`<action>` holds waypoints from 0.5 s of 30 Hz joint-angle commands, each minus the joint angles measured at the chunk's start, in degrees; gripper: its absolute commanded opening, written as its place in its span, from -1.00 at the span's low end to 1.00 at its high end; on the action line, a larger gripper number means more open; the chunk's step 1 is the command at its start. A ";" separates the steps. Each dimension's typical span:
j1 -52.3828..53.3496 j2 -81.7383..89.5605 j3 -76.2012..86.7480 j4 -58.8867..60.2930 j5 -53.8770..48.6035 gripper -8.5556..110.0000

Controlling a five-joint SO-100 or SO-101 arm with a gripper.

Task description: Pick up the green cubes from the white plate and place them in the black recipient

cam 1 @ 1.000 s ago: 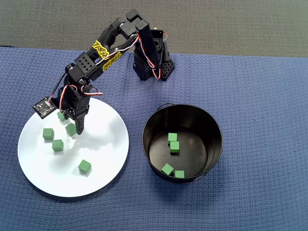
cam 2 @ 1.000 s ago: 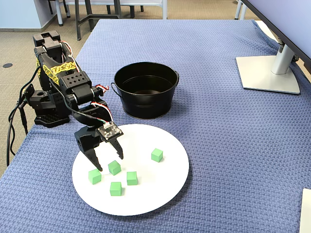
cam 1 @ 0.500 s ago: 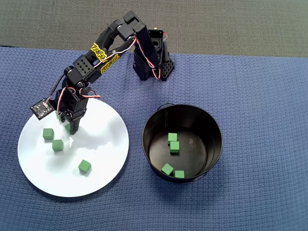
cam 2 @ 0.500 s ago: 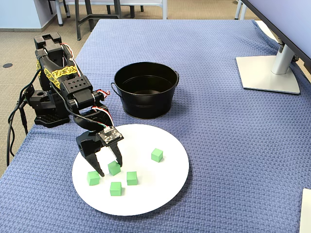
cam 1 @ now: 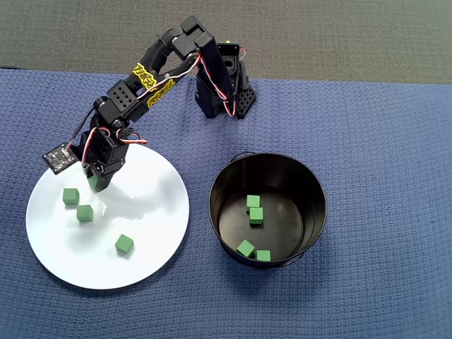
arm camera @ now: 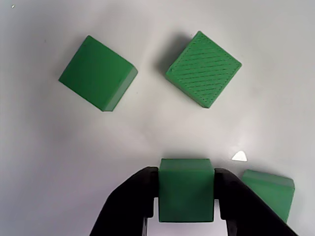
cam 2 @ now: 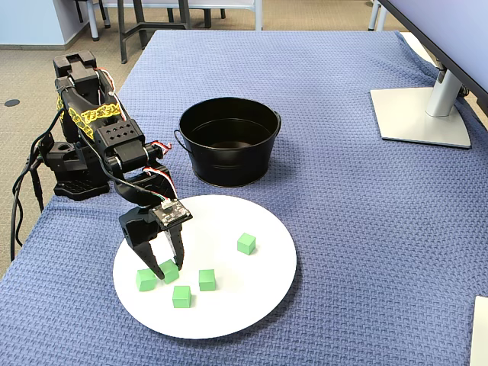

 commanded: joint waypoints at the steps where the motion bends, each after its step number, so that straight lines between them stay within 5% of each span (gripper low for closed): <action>1: 0.00 1.14 -2.29 -0.79 2.11 -0.85; 15: 0.09 25.84 -0.09 18.81 14.06 -0.85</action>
